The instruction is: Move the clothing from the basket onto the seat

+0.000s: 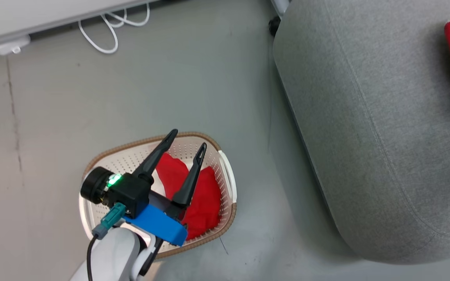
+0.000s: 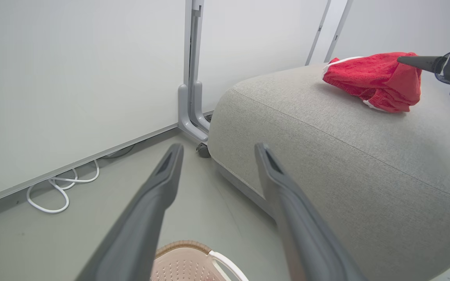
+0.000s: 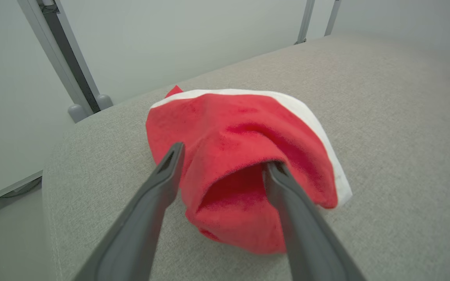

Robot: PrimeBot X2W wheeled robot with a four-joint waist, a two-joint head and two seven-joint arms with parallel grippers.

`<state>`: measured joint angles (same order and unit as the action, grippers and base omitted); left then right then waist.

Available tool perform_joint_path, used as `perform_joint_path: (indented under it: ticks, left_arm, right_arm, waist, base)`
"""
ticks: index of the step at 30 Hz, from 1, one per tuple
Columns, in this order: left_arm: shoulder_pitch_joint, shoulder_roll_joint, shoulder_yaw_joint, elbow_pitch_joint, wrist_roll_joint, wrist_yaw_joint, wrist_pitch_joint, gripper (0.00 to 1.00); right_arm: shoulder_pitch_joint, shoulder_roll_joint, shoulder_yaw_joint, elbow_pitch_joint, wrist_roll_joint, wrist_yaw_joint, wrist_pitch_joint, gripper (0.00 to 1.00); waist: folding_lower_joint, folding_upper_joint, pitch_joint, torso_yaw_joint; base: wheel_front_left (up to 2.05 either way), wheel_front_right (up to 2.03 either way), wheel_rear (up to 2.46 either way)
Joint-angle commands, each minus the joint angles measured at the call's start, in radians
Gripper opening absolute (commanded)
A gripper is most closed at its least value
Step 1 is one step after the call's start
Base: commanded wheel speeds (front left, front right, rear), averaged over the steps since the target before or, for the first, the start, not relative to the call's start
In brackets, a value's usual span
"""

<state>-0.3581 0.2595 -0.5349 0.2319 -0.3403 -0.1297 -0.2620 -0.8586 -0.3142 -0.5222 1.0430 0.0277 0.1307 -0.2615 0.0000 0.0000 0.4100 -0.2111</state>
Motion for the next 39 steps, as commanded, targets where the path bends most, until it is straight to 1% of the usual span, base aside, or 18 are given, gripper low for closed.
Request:
perform_joint_path:
  ticks: [1,8,12,16,19,24,26,33,39]
  left_arm:
    - [0.022,-0.008,0.005,0.007,-0.008,-0.001,-0.004,1.00]
    - [0.092,-0.048,0.036,0.021,-0.026,-0.001,-0.004,1.00]
    - [0.140,-0.072,0.069,0.030,-0.035,-0.001,-0.004,1.00]
    - [0.190,-0.098,0.112,0.043,-0.034,-0.001,-0.004,1.00]
    - [0.225,-0.115,0.153,0.045,-0.030,-0.001,-0.004,1.00]
    - [0.277,-0.134,0.227,0.043,-0.017,-0.001,-0.004,1.00]
    - [0.296,-0.140,0.251,0.043,-0.009,-0.001,-0.004,1.00]
    - [0.331,-0.154,0.326,0.047,0.012,-0.001,-0.004,1.00]
    - [0.339,-0.148,0.378,0.062,0.017,-0.001,-0.004,1.00]
  right_arm:
    - [0.044,0.013,0.014,-0.013,-0.027,0.000,-0.005,1.00]
    - [0.158,0.054,0.071,-0.063,-0.073,0.000,-0.005,1.00]
    - [0.234,0.081,0.118,-0.122,-0.065,0.000,-0.005,1.00]
    - [0.339,0.113,0.172,-0.218,-0.076,0.000,-0.004,1.00]
    - [0.416,0.141,0.214,-0.291,-0.064,0.000,-0.003,1.00]
    - [0.527,0.191,0.300,-0.433,-0.035,0.000,0.032,1.00]
    - [0.569,0.202,0.325,-0.498,-0.024,0.000,0.051,1.00]
    - [0.714,0.245,0.378,-0.706,0.013,0.000,0.119,1.00]
    - [0.800,0.261,0.409,-0.805,0.051,0.000,0.154,1.00]
  waist:
    - [0.0000,0.0000,-0.047,0.006]
    - [0.0000,0.0000,-0.160,0.022]
    - [0.0000,0.0000,-0.225,0.043]
    - [0.0000,0.0000,-0.289,0.070]
    - [0.0000,0.0000,-0.326,0.091]
    - [0.0000,0.0000,-0.363,0.120]
    - [0.0000,0.0000,-0.373,0.135]
    - [0.0000,0.0000,-0.403,0.197]
    - [0.0000,0.0000,-0.421,0.239]
  base:
    - [0.00,0.00,0.00]
    - [0.00,0.00,0.00]
    - [0.00,0.00,0.00]
    - [0.00,0.00,0.00]
    - [0.00,0.00,0.00]
    - [0.00,0.00,0.00]
    - [0.00,0.00,0.00]
    - [0.00,0.00,0.00]
    - [0.00,0.00,0.00]
